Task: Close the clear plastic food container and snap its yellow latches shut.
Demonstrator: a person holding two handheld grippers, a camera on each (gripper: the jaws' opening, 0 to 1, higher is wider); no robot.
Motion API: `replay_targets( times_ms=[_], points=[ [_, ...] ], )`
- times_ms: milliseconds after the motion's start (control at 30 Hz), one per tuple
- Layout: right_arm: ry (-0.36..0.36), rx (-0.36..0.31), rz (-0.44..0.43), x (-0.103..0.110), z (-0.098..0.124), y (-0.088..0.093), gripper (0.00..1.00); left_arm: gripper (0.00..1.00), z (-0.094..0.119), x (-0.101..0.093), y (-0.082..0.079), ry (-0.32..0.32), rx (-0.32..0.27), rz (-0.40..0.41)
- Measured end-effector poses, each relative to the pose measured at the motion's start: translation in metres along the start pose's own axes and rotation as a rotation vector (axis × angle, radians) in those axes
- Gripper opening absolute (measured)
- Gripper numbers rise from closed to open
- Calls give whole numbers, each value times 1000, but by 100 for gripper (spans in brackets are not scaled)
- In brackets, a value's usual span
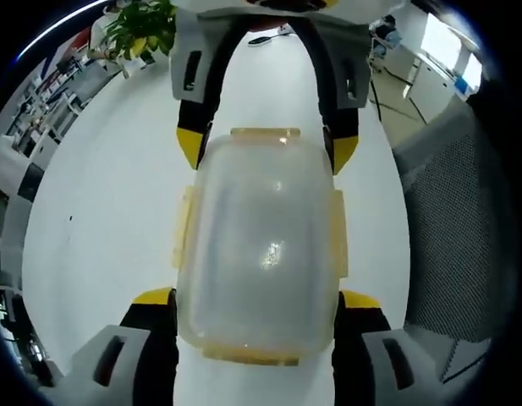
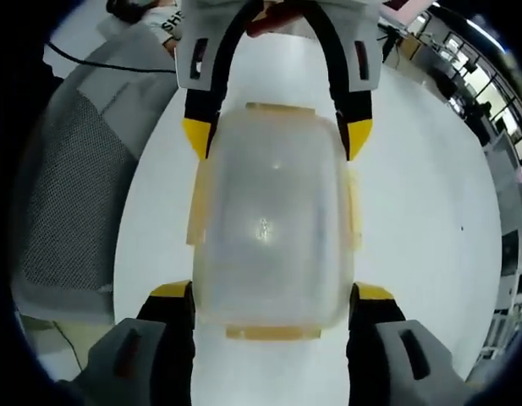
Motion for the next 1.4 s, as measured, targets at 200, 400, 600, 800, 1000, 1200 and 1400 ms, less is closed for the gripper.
replay_targets(
  times_ms=[200,400,600,800,1000,1200,1400],
  points=[
    [4,-1,-39,-9,-2,-13,72,72,0,12,11,-2,12,-32],
    [2,6,-76,-21,-2,-19,71,72,-2,28,15,-2,21,-69],
    [3,8,-95,-38,-3,-21,72,72,-4,45,18,-10,35,-83],
    [2,-17,-103,-54,-4,-23,72,73,-6,63,19,-15,25,-90],
    [1,10,-105,-74,-6,-24,72,73,-9,83,19,-17,38,-89],
    [-2,4,-106,-88,-6,-21,72,73,-11,97,16,-17,36,-85],
    [-1,1,-104,-95,-8,-21,72,72,-11,103,15,-18,42,-82]
  ],
)
Point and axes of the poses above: the point that each gripper's makers call its tool centre point, and the gripper's own axes: z roughly backward along the fingers, x roughly to its left, y roughly out of its underside, the point moved 6 cm from there along z, roughly backward along the fingers, and after that the axes turned 15 degrees about x, right-handed, at the moved point
